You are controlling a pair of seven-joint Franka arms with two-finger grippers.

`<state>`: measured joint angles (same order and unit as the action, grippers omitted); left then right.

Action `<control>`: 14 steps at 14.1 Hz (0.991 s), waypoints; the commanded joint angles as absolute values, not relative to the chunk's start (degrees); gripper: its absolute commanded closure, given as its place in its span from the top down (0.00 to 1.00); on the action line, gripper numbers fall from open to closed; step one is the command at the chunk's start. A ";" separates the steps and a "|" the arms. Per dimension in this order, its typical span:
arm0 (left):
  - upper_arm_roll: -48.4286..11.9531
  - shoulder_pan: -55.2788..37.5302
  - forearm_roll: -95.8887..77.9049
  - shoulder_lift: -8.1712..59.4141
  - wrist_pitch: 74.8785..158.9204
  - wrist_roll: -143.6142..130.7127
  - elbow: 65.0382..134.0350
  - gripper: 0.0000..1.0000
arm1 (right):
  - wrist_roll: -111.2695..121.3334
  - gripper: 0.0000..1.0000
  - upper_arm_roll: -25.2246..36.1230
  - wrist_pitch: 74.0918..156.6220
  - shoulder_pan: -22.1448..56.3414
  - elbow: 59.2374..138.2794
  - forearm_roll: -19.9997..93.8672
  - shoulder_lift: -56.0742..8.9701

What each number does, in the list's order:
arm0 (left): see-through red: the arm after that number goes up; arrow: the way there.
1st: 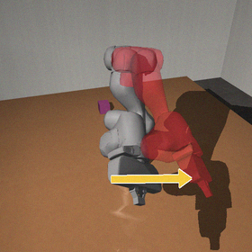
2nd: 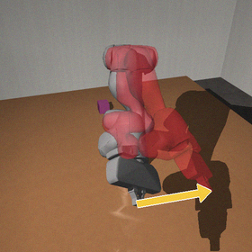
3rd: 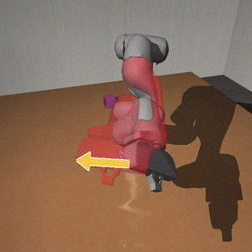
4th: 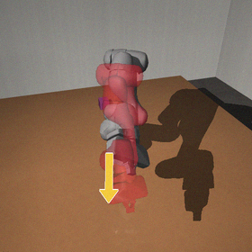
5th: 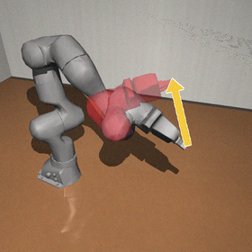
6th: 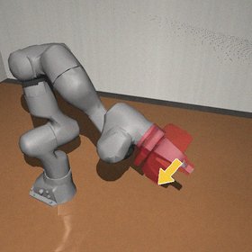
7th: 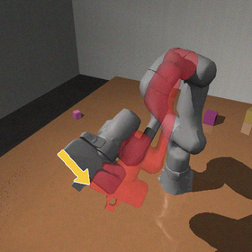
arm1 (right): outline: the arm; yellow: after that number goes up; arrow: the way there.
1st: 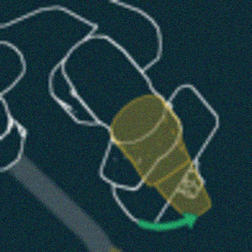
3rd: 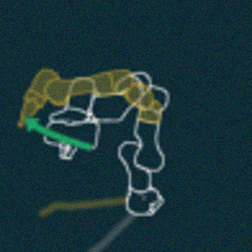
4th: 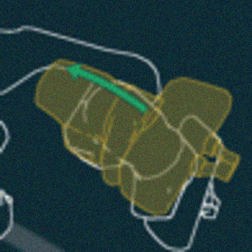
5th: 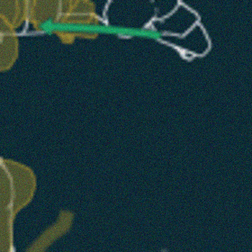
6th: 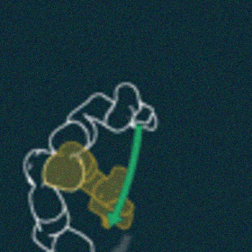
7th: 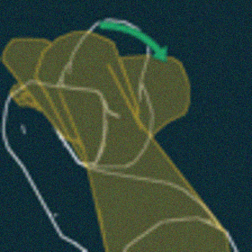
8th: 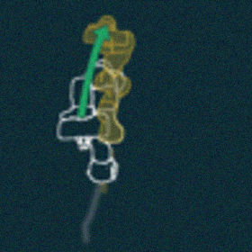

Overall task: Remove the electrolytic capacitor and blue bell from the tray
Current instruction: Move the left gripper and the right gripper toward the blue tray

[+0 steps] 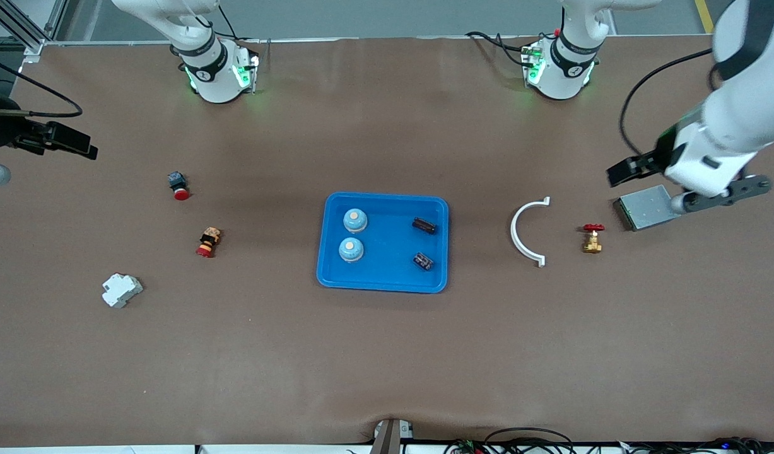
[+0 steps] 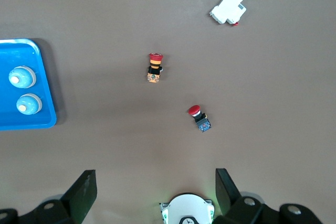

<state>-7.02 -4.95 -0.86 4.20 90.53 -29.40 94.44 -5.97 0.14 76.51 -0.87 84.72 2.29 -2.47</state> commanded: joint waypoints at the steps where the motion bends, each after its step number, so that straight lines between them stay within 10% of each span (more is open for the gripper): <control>1: -10.62 -5.19 -1.76 4.39 96.74 -37.42 99.39 1.00 | -6.24 1.00 0.09 76.29 0.43 84.73 3.43 -3.07; 14: -18.11 -16.16 -0.88 23.45 125.05 -82.95 102.66 0.96 | -30.32 1.00 0.09 86.11 21.77 84.90 5.62 -13.96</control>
<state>-18.33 -14.62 -0.98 21.33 122.48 -78.95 103.32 -28.83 -0.55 84.38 18.60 85.31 5.36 -11.64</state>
